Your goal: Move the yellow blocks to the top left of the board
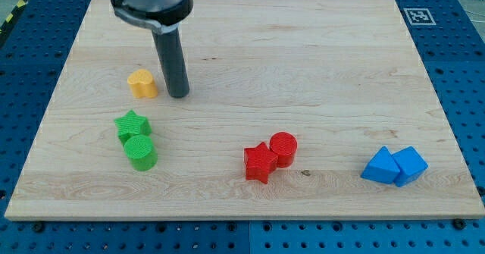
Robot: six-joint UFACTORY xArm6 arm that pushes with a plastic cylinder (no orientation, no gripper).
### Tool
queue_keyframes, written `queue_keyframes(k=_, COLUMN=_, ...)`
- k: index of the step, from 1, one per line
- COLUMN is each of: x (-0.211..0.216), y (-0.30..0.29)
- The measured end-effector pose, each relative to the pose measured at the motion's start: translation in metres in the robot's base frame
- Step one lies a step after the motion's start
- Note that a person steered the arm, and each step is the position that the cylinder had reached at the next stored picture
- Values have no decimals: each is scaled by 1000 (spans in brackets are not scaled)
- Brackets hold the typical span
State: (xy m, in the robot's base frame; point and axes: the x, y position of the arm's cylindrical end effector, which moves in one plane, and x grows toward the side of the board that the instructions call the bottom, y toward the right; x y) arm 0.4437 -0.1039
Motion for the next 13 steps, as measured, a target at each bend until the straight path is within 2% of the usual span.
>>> queue_keyframes(k=1, x=14, y=-25)
queue_keyframes(k=3, x=-8, y=-37)
queue_keyframes(k=5, x=15, y=-62)
queue_keyframes(k=6, x=-14, y=-64)
queue_keyframes(k=10, x=-25, y=-69)
queue_keyframes(k=13, x=-57, y=-62)
